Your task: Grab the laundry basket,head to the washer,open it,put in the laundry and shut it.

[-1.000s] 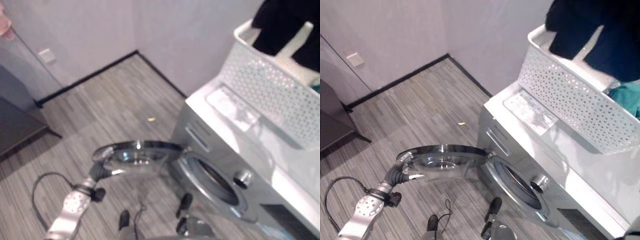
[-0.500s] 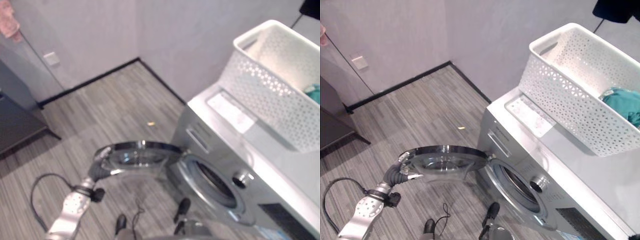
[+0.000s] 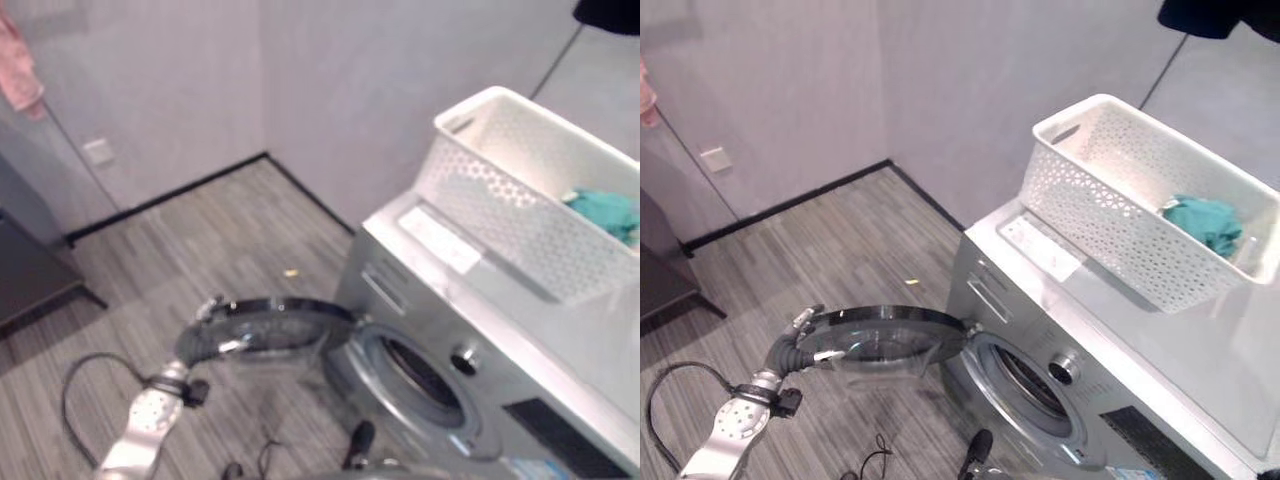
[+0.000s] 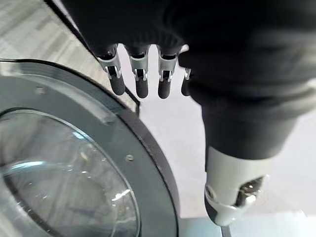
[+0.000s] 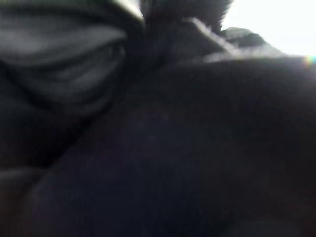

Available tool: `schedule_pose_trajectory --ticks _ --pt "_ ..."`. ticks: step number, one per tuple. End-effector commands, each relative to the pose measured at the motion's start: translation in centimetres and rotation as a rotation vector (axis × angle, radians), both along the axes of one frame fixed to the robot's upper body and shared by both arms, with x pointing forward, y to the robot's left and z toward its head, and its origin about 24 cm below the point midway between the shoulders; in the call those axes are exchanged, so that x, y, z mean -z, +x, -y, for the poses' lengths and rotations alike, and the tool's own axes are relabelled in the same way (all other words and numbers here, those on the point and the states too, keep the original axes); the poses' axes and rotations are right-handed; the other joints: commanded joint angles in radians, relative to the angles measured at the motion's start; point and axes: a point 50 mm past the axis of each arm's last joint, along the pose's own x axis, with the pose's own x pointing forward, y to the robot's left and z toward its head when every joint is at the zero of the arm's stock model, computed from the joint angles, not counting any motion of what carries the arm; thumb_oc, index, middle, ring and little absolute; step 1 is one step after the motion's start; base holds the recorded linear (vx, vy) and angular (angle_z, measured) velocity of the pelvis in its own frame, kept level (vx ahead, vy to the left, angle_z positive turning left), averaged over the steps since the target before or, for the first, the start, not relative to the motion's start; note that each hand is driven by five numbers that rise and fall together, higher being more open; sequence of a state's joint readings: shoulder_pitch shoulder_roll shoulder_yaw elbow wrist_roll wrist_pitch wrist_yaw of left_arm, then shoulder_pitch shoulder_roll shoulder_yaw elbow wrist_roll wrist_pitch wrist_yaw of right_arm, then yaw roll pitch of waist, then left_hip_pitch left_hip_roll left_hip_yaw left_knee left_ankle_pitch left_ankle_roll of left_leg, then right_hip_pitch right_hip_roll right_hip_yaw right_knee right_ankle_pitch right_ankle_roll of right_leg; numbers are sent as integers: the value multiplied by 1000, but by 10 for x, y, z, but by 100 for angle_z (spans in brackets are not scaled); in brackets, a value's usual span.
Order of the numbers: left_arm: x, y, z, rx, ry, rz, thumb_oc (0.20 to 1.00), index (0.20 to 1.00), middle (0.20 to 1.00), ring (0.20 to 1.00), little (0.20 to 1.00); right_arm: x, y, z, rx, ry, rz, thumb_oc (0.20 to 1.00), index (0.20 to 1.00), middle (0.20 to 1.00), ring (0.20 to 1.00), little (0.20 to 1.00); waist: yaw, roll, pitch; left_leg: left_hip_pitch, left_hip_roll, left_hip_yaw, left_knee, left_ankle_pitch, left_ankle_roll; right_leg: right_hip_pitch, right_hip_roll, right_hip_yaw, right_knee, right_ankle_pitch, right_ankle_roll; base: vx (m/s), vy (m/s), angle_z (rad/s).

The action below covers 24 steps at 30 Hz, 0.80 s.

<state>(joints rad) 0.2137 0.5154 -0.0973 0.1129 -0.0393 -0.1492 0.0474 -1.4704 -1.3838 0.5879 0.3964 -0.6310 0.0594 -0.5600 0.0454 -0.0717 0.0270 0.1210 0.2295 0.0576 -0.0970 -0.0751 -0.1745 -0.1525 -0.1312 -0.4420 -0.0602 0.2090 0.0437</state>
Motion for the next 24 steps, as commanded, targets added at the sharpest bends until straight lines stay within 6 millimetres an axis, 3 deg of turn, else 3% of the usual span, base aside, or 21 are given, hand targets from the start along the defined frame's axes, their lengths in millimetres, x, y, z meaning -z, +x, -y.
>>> schedule_pose_trajectory --ticks 1,6,10,11,18,24 --pt "-19 5 3 39 48 115 1000 1000 1000 1000 1000 -12 -19 4 -6 27 110 200 200 200 200 200 21 -41 -33 21 -41 22 115 -111 141 -3 -123 110 56 -51 159 -106 156 -24" --pt "-17 3 4 23 52 115 1000 1000 1000 1000 1000 7 -12 -10 -147 38 80 200 200 200 200 200 9 -46 -19 37 -95 38 185 -201 186 1 -164 139 50 -14 178 -73 122 -25" --pt "-15 5 7 16 46 113 1000 1000 1000 1000 1000 22 -12 -23 -327 79 80 200 200 200 200 200 1 -42 -18 39 -110 43 209 -223 198 11 -183 141 48 -4 182 -53 88 -8" --pt "-14 5 7 14 52 108 1000 1000 1000 1000 1000 36 -17 -29 -438 96 82 200 200 200 200 200 -5 -48 -20 41 -118 45 226 -237 205 21 -191 138 43 0 184 -29 66 -6" --pt "-10 4 10 20 50 90 1000 1000 1000 1000 1000 81 -31 -49 -798 176 21 200 200 200 200 200 -13 -72 -19 36 -134 70 313 -290 231 34 -202 161 30 15 191 -28 66 -11" --pt "-14 6 13 27 47 114 1000 1000 1000 1000 1000 111 -40 -57 -920 197 -82 200 200 200 200 200 -31 -81 -6 17 -157 102 375 -326 259 23 -212 191 21 38 199 -80 103 -21"
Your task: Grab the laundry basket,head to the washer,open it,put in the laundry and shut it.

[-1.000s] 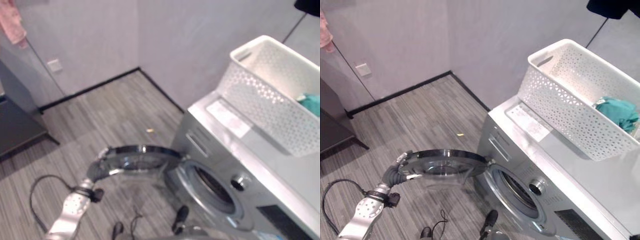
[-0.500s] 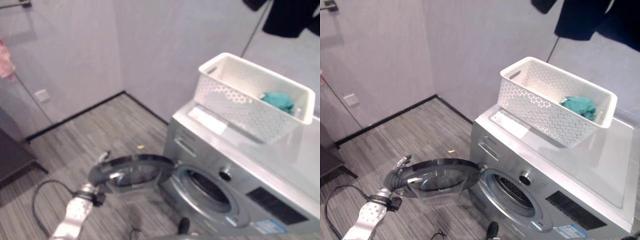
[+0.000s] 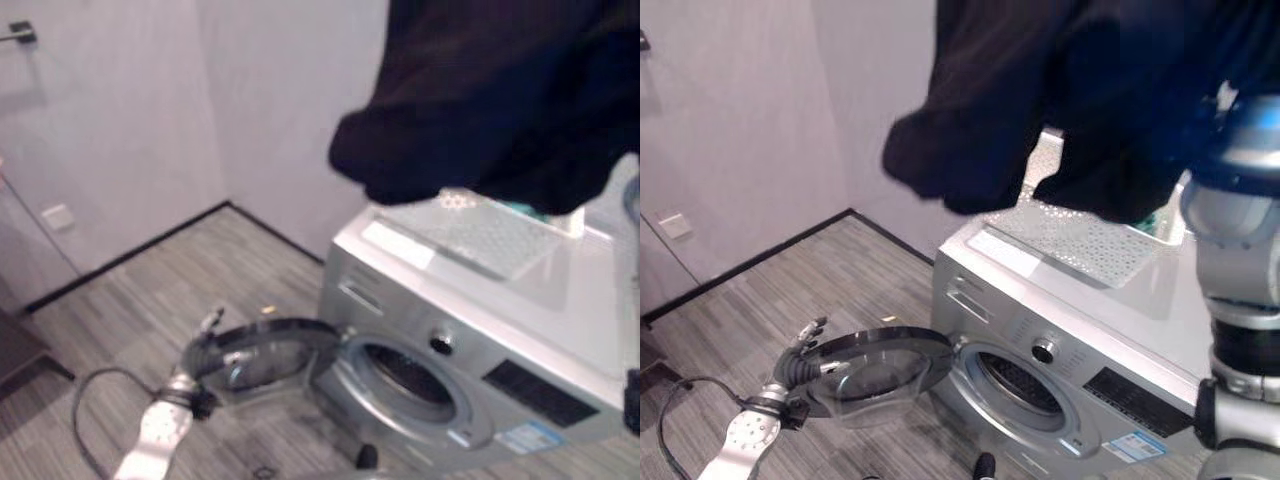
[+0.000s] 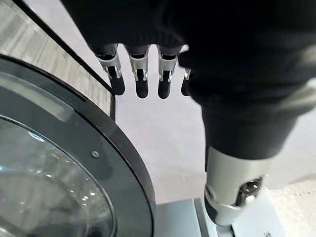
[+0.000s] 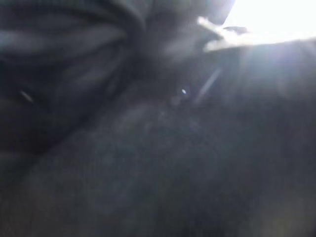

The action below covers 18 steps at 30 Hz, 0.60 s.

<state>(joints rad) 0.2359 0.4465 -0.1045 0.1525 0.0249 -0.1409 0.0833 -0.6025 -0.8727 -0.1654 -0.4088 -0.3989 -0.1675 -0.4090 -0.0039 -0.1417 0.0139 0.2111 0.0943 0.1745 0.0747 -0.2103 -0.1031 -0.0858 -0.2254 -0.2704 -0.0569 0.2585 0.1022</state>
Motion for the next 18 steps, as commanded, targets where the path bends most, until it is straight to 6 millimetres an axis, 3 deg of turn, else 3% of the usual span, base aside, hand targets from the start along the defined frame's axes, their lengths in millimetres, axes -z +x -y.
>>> schedule_pose_trajectory --ticks 1,8,12,13,18 --pt "-36 17 6 74 47 181 1000 1000 1000 1000 1000 -1 -5 19 -17 83 -32 200 200 200 200 200 8 -9 12 -75 -33 -2 214 -203 201 -47 -124 25 13 -6 143 -80 115 -26" --pt "-53 26 12 100 43 270 1000 1000 1000 1000 1000 28 -4 29 0 126 -160 200 200 200 200 200 -8 -5 50 -93 -87 21 240 -221 245 -68 -154 43 10 37 145 -114 146 -16" --pt "-72 34 18 128 28 364 1000 1000 1000 1000 1000 45 -4 30 -13 131 -243 200 200 200 200 200 -25 22 68 -93 -108 26 190 -190 259 -93 -174 -17 32 44 138 -130 149 -3" --pt "-85 38 21 147 26 425 1000 1000 1000 1000 1000 54 -5 30 -28 135 -297 200 200 200 200 200 -38 41 78 -104 -107 31 159 -157 262 -91 -167 -39 68 2 120 -168 167 0" --pt "-100 43 26 174 18 486 1000 1000 1000 1000 1000 69 -5 24 -105 139 -382 200 200 200 200 200 -46 61 75 -115 -119 30 80 -95 262 -68 -119 -14 172 -80 95 -98 47 -1"
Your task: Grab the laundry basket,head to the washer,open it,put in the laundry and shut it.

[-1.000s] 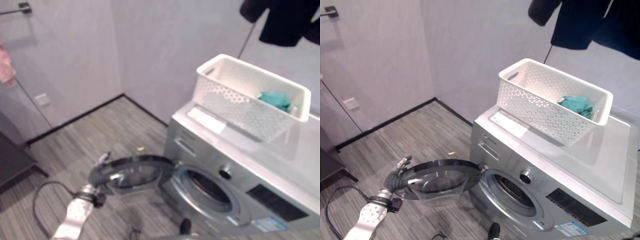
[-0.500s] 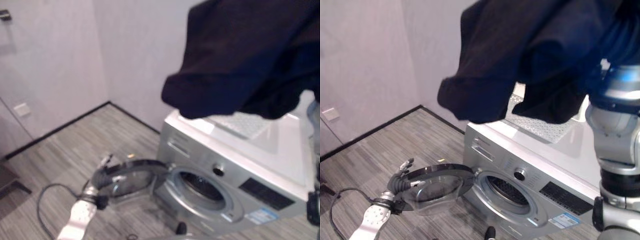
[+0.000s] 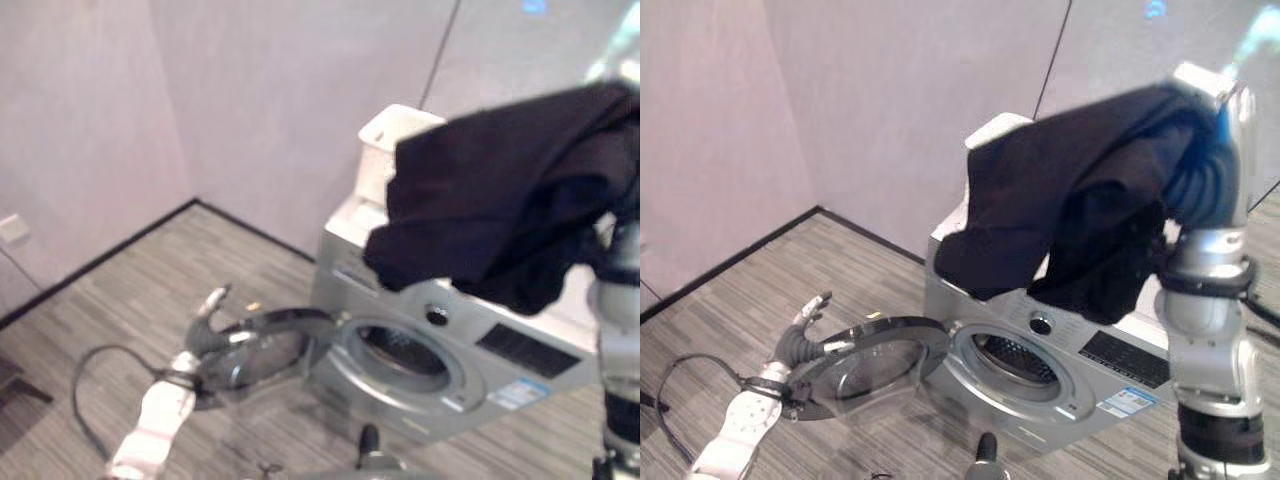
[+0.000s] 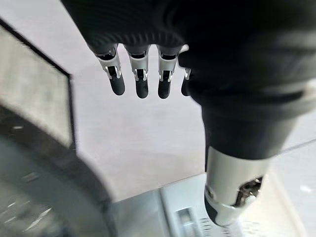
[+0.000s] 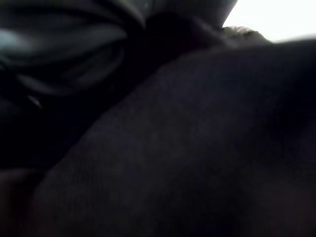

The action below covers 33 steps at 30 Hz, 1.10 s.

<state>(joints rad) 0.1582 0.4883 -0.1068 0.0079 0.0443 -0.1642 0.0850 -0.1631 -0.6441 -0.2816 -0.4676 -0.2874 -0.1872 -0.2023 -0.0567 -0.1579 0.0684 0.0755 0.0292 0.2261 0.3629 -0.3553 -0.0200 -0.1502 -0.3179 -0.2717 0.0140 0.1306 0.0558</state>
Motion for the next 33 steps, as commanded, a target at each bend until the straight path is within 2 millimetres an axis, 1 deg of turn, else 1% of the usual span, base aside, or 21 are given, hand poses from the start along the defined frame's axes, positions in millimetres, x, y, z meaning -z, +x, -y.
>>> schedule_pose_trajectory --ticks 1,2,5,7,9,10,11,12,13,14,15,16,21,26,27,28,31,32,33 --pt "-53 15 13 76 -29 270 1000 1000 1000 1000 1000 -24 -13 -7 -103 2 109 200 200 200 200 200 11 80 17 19 -57 -15 -225 65 178 2 -14 -12 134 14 132 -127 27 -17" --pt "-55 16 14 79 -37 278 1000 1000 1000 1000 1000 -21 -12 -10 -127 12 91 200 200 200 200 200 16 84 15 10 -59 -11 -233 78 180 16 0 -18 162 -8 127 -104 5 -19" --pt "-55 16 12 69 -49 276 1000 1000 1000 1000 1000 -11 -6 -20 -204 34 32 200 200 200 200 200 35 87 -1 -12 -49 14 -262 116 171 52 20 -22 227 -75 107 -98 -50 -13" --pt "-53 14 11 62 -59 264 1000 1000 1000 1000 1000 -9 -3 -27 -252 30 6 200 200 200 200 200 56 87 -11 -26 -46 33 -274 130 170 81 24 -28 232 -98 100 -74 -57 -75" --pt "-50 12 9 54 -63 249 1000 1000 1000 1000 1000 -8 0 -32 -282 30 -5 200 200 200 200 200 74 87 -15 -38 -45 46 -280 142 169 94 24 -31 253 -100 99 -56 -75 -77" --pt "-49 11 8 51 -60 242 1000 1000 1000 1000 1000 -7 0 -35 -297 32 -13 200 200 200 200 200 84 86 -17 -46 -46 48 -281 144 168 108 27 -33 248 -111 96 -65 -127 -48" --pt "-48 10 6 42 -58 241 1000 1000 1000 1000 1000 -5 1 -38 -318 42 -17 200 200 200 200 200 95 76 -18 -58 -44 57 -275 149 161 144 27 -43 221 -113 98 -25 -198 -21" --pt "-47 8 3 28 -50 237 1000 1000 1000 1000 1000 -6 2 -45 -354 44 -14 200 200 200 200 200 117 70 -20 -67 -39 45 -274 141 151 167 28 -40 188 -123 110 -74 -169 -18" --pt "-47 8 3 27 -50 237 1000 1000 1000 1000 1000 -6 2 -45 -355 43 -14 200 200 200 200 200 116 68 -16 -74 -38 68 -270 157 153 164 24 -58 186 -112 102 -16 -220 -17" --pt "-44 6 -1 12 -46 222 1000 1000 1000 1000 1000 -5 3 -50 -389 50 -23 200 200 200 200 200 135 65 -22 -80 -26 55 -277 147 143 181 33 -51 145 -131 109 -30 -122 -22" --pt "-44 5 -1 9 -46 222 1000 1000 1000 1000 1000 -5 4 -51 -392 50 -25 200 200 200 200 200 134 65 -23 -80 -24 56 -277 148 141 183 36 -50 138 -128 107 9 -224 -28" --pt "-40 3 -2 1 -57 205 1000 1000 1000 1000 1000 -4 5 -54 -415 57 -33 200 200 200 200 200 144 61 -25 -86 -14 65 -281 156 131 192 43 -65 111 -131 109 -23 -119 -24" --pt "-32 1 0 -1 -84 171 1000 1000 1000 1000 1000 -3 1 -56 -423 53 -37 200 200 200 200 200 140 57 -35 -89 4 58 -292 180 105 222 65 -96 61 -142 102 -28 -122 -2" --pt "-34 5 6 21 -95 180 1000 1000 1000 1000 1000 -9 2 -54 -410 41 -7 200 200 200 200 200 130 61 -43 -82 20 56 -322 211 89 234 87 -106 36 -155 95 -83 -87 8" --pt "-35 7 8 27 -98 186 1000 1000 1000 1000 1000 -12 2 -54 -407 38 5 200 200 200 200 200 126 61 -41 -86 24 78 -331 240 88 231 88 -127 30 -143 86 -95 -72 5" --pt "-35 8 9 30 -99 188 1000 1000 1000 1000 1000 -14 1 -53 -405 36 13 200 200 200 200 200 124 62 -49 -79 28 59 -341 233 81 236 95 -112 27 -153 92 -93 -71 0" --pt "-38 11 12 40 -102 199 1000 1000 1000 1000 1000 -16 0 -54 -413 32 24 200 200 200 200 200 115 67 -57 -71 40 68 -374 259 69 248 111 -115 3 -173 85 -71 -74 -1" --pt "-39 12 13 48 -99 206 1000 1000 1000 1000 1000 -13 -2 -54 -435 42 6 200 200 200 200 200 108 66 -61 -69 47 71 -389 277 58 252 121 -120 -11 -177 80 -65 -79 -1" --pt "-39 12 13 49 -99 205 1000 1000 1000 1000 1000 -13 -3 -54 -436 42 5 200 200 200 200 200 108 66 -62 -68 48 70 -392 280 57 253 122 -120 -12 -177 79 -72 -77 -1"
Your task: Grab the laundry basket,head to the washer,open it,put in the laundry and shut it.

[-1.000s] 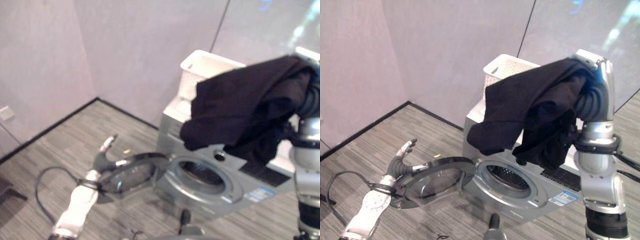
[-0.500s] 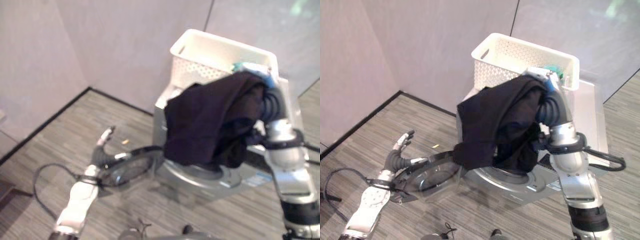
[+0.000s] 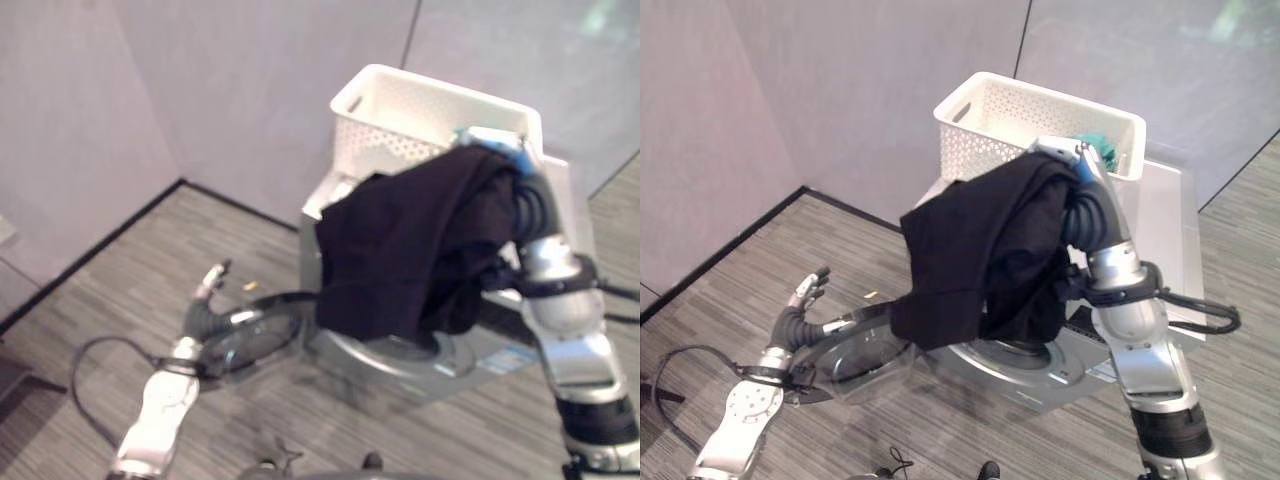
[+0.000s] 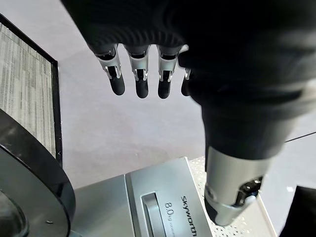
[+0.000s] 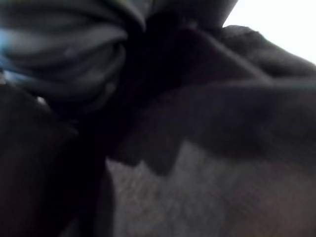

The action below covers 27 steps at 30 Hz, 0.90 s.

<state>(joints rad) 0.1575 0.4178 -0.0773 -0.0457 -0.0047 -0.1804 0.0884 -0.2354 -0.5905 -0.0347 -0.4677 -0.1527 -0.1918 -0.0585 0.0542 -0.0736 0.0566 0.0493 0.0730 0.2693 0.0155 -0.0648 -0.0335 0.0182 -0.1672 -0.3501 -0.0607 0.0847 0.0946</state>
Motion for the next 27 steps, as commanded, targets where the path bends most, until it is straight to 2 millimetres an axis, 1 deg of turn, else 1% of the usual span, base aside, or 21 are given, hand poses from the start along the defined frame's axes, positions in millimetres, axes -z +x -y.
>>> schedule_pose_trajectory --ticks 1,3,4,5,6,7,8,9,11,12,13,14,15,16,20,21,22,23,24,26,27 --pt "-29 11 3 56 26 135 1000 1000 1000 1000 1000 -30 -21 0 -84 82 171 200 200 200 200 200 -8 -19 -50 -40 8 28 -50 -3 67 85 -25 -42 59 -133 39 -62 -59 0" --pt "-29 14 6 62 18 138 1000 1000 1000 1000 1000 -21 -25 3 -122 102 113 200 200 200 200 200 -26 -17 -50 -38 19 33 -75 24 53 88 -10 -47 48 -137 32 -101 -85 -2" --pt "-29 14 6 63 18 136 1000 1000 1000 1000 1000 -21 -26 3 -122 102 112 200 200 200 200 200 -26 -17 -51 -38 19 32 -77 25 52 89 -10 -48 47 -137 31 -127 -102 3" --pt "-28 14 9 76 -4 131 1000 1000 1000 1000 1000 -12 -30 7 -154 138 57 200 200 200 200 200 -40 -14 -50 -39 30 37 -87 43 42 92 0 -52 35 -138 27 -73 -66 6" --pt "-28 14 9 77 -5 129 1000 1000 1000 1000 1000 -11 -31 7 -155 139 55 200 200 200 200 200 -40 -14 -51 -38 31 36 -88 45 41 93 1 -53 34 -138 26 -113 -100 7" --pt "-26 14 10 82 -17 120 1000 1000 1000 1000 1000 -1 -31 10 -178 175 -19 200 200 200 200 200 -48 -11 -53 -37 40 40 -92 53 35 96 8 -53 26 -139 24 -41 -43 4" --pt "-26 14 11 83 -17 119 1000 1000 1000 1000 1000 0 -32 11 -178 175 -20 200 200 200 200 200 -48 -11 -54 -37 40 40 -93 53 35 96 9 -53 25 -138 24 -91 -81 3" --pt "-27 16 14 100 -29 121 1000 1000 1000 1000 1000 16 -32 13 -204 229 -116 200 200 200 200 200 -60 -8 -50 -35 50 43 -94 61 28 95 17 -51 26 -143 18 -72 -68 -8" --pt "-27 16 18 119 -52 122 1000 1000 1000 1000 1000 35 -34 16 -223 282 -225 200 200 200 200 200 -71 -3 -48 -31 59 49 -93 67 22 98 25 -51 27 -150 11 -70 -81 -3" --pt "-28 16 19 126 -63 122 1000 1000 1000 1000 1000 43 -35 16 -234 309 -271 200 200 200 200 200 -75 -1 -48 -29 63 51 -90 68 20 99 27 -51 28 -154 9 -31 -50 -3" --pt "-27 16 19 127 -63 120 1000 1000 1000 1000 1000 43 -36 16 -235 310 -274 200 200 200 200 200 -74 -1 -50 -29 64 51 -90 68 19 99 28 -51 28 -155 8 -26 -50 -11" --pt "-28 16 20 134 -78 123 1000 1000 1000 1000 1000 53 -37 17 -237 333 -327 200 200 200 200 200 -80 1 -47 -28 67 53 -86 70 17 100 31 -49 28 -158 5 -17 -44 -8" --pt "-29 15 19 135 -82 124 1000 1000 1000 1000 1000 58 -40 17 -241 342 -358 200 200 200 200 200 -82 2 -50 -27 71 55 -84 70 15 103 34 -49 26 -159 3 -29 -76 -8" --pt "-33 12 16 133 -92 133 1000 1000 1000 1000 1000 70 -43 18 -244 355 -432 200 200 200 200 200 -85 7 -48 -22 76 58 -80 71 13 106 37 -48 22 -162 1 -22 -66 -10" --pt "-43 3 6 145 -87 147 1000 1000 1000 1000 1000 89 -52 21 -236 345 -562 200 200 200 200 200 -88 19 -35 -23 82 60 -70 73 8 103 42 -45 25 -169 -6 -21 -40 -7" --pt "-43 2 6 145 -87 144 1000 1000 1000 1000 1000 90 -52 21 -237 345 -565 200 200 200 200 200 -89 19 -37 -23 83 60 -69 73 8 104 42 -45 25 -169 -6 0 0 0" --pt "-46 -5 3 159 -89 141 1000 1000 1000 1000 1000 96 -57 23 -243 339 -619 200 200 200 200 200 -89 23 -33 -23 84 59 -67 73 7 105 44 -44 23 -170 -8 0 -21 3" --pt "-46 -5 3 159 -89 141 1000 1000 1000 1000 1000 96 -57 23 -243 339 -620 200 200 200 200 200 -89 23 -34 -23 84 59 -67 73 7 105 44 -44 23 -170 -8 3 -32 3" --pt "-50 -11 -1 173 -78 137 1000 1000 1000 1000 1000 105 -59 25 -246 358 -681 200 200 200 200 200 -86 30 -27 -24 84 57 -65 73 6 105 46 -43 20 -170 -10 0 0 0" --pt "-51 -14 -3 182 -72 133 1000 1000 1000 1000 1000 110 -61 26 -247 359 -710 200 200 200 200 200 -85 31 -25 -24 85 56 -64 74 6 104 47 -42 19 -170 -10 0 0 0" --pt "-56 -17 -3 212 -57 132 1000 1000 1000 1000 1000 118 -63 25 -257 380 -760 200 200 200 200 200 -84 36 -16 -27 85 52 -64 76 4 100 48 -41 17 -169 -10 0 0 0"
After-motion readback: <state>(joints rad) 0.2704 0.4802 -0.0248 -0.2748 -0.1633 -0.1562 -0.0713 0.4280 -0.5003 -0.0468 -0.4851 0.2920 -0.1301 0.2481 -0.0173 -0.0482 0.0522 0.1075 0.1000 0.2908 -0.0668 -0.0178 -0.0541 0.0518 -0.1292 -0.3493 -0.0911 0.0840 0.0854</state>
